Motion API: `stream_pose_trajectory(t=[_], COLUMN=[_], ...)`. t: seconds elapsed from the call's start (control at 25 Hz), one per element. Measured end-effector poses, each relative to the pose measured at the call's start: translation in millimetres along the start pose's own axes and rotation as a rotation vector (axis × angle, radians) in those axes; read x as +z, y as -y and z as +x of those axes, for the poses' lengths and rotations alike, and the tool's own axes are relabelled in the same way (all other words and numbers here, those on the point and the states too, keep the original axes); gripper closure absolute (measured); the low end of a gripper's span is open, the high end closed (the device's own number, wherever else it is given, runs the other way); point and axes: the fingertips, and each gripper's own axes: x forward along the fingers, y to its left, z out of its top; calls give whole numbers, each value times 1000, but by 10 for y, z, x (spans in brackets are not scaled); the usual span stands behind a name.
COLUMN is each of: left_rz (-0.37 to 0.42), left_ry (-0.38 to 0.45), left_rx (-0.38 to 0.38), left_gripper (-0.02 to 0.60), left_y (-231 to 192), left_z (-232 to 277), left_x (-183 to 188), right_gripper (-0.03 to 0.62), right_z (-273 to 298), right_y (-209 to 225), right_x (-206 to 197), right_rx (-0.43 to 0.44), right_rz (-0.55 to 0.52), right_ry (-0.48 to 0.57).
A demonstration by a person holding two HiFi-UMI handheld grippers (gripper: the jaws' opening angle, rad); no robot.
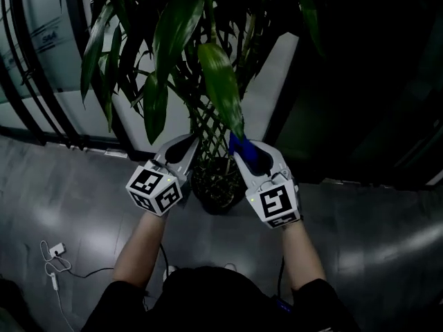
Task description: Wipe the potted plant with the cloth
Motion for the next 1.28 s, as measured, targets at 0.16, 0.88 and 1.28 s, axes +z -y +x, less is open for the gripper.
stream_pose_trajectory(t=[0.16,0.88,1.28], left_rz=[25,66,115], left_ry=[56,39,14], left_rx=[62,93,-6], left_gripper=[575,575,575], left_y=[151,7,116], left_z=[203,489,672], left_x=[262,923,940], right_gripper=[488,488,488], right_z=[-39,36,386], right_y=[520,1108,675], right_x=[168,2187,1964], right_rx=[-12,-186,-120], right_rz=[-100,-450,-621], right_ry=[56,420,282])
